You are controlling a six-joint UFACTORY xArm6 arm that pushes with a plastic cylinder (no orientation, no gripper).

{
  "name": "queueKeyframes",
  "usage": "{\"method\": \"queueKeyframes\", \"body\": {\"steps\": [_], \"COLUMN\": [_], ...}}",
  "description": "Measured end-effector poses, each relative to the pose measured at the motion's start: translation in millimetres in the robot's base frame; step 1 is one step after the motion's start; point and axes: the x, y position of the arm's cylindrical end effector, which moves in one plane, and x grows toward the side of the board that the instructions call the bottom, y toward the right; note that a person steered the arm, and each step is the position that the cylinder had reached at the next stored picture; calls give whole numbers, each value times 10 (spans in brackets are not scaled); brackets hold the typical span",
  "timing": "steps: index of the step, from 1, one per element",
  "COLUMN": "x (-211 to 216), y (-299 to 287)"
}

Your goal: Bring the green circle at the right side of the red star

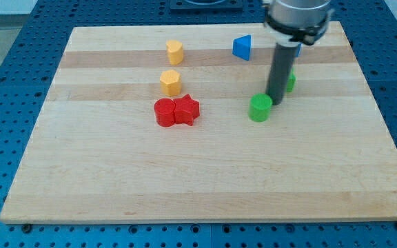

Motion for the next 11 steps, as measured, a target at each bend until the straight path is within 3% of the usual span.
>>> {"method": "queueKeyframes", "body": {"steps": [1, 3, 6, 9, 11], "x": [0, -158, -664, -631, -346], "y": [-273, -245, 232, -285, 103]}}
